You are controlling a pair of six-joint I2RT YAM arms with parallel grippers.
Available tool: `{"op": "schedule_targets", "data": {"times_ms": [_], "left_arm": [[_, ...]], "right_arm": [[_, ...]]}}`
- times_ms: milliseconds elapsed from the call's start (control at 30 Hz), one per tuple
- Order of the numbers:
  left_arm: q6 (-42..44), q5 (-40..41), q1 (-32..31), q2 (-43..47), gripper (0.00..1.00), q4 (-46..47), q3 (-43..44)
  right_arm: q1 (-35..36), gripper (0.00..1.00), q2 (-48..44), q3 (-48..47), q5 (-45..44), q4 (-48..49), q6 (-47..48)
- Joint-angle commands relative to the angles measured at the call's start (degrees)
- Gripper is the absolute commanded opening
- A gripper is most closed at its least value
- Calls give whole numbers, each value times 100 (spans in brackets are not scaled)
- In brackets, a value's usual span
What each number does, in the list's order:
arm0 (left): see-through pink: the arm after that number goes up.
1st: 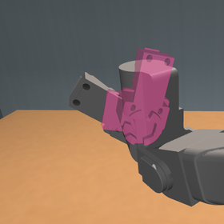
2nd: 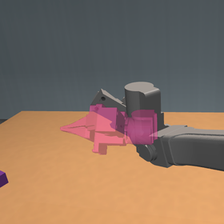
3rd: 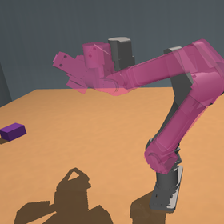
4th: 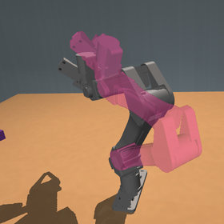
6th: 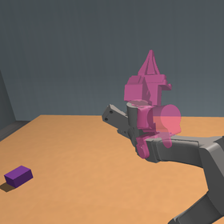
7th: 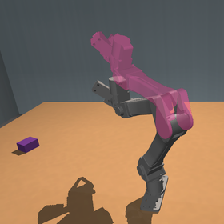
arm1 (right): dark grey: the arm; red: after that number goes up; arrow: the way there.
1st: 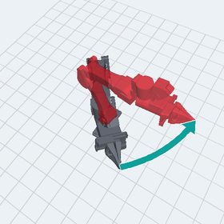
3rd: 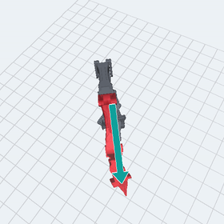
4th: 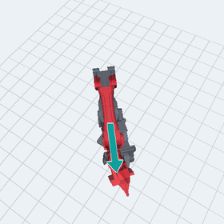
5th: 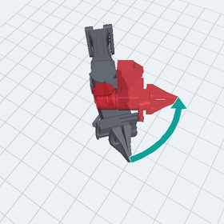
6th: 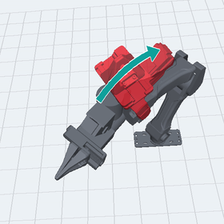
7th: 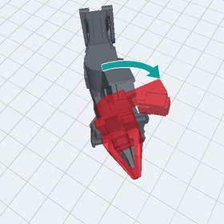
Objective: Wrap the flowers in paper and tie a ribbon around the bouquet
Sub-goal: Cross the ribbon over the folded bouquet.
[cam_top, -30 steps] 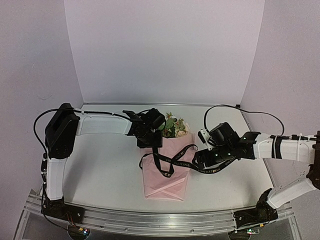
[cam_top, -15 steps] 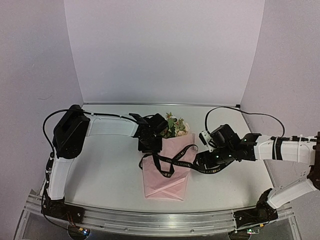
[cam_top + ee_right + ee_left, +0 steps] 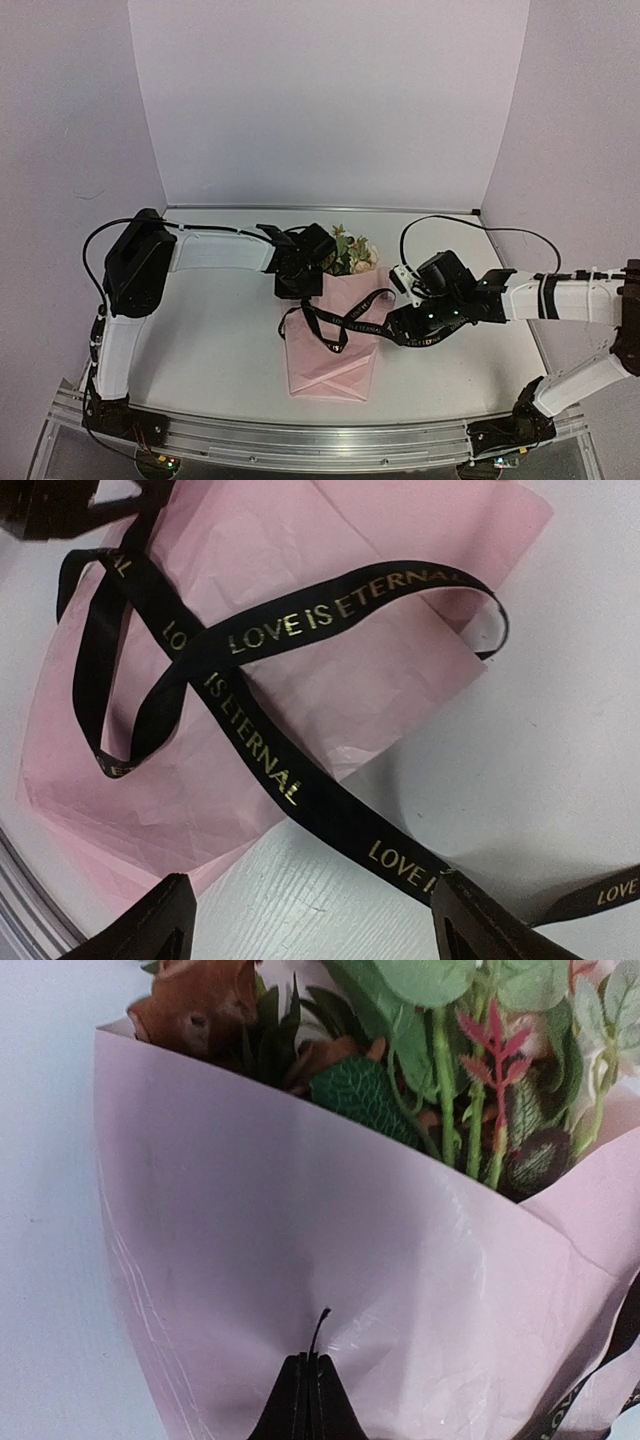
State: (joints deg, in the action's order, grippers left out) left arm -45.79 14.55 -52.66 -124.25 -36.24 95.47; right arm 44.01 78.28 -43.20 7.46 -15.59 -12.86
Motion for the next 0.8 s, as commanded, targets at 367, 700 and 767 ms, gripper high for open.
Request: {"op": "schedule_targets", "data": {"times_ms": [367, 700, 767], "left_arm": [[256, 566, 394, 1388, 0, 546, -721], [177, 782, 594, 2034, 0, 801, -1468], [160, 816, 637, 2131, 0, 850, -1565]], "right_arm": [[-24, 73, 1614, -872, 171, 715, 982], [-24, 55, 1431, -511, 73, 707, 536], [-24, 52, 1410, -467, 97, 705, 470]]}}
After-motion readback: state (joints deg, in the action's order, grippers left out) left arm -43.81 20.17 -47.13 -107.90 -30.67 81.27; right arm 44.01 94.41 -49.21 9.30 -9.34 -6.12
